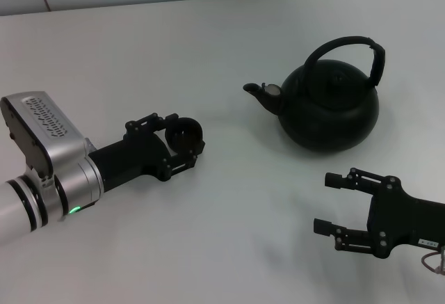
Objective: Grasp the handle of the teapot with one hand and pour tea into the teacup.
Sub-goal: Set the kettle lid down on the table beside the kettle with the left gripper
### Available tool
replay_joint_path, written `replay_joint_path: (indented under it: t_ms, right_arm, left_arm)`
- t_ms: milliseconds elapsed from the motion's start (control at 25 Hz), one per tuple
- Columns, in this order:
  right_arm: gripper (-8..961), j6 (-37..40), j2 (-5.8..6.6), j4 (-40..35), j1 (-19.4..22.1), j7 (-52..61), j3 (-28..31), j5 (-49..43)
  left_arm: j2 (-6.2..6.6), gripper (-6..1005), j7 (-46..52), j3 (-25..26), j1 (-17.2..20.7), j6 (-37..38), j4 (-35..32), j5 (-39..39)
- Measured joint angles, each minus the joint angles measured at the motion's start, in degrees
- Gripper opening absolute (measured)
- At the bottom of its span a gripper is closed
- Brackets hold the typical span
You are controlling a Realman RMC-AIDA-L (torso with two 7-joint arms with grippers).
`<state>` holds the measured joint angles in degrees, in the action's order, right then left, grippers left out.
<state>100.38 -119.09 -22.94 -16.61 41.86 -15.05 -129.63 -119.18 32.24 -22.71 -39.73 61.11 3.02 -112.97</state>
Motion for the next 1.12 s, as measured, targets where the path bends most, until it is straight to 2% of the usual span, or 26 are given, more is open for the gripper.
replay_joint_path:
  t_ms: [920, 1120]
  right_arm:
    - [777, -0.09, 0.0, 0.0, -0.04, -0.03, -0.11, 0.0]
    - [777, -0.06, 0.0, 0.0, -0.01, -0.02, -0.05, 0.0]
  left_arm:
    - [0.0, 827, -2.06, 0.81, -0.09, -1.59, 1.51, 0.01]
    - [0.01, 838, -4.99, 4.24, -0.09, -3.59, 3.68, -0.14]
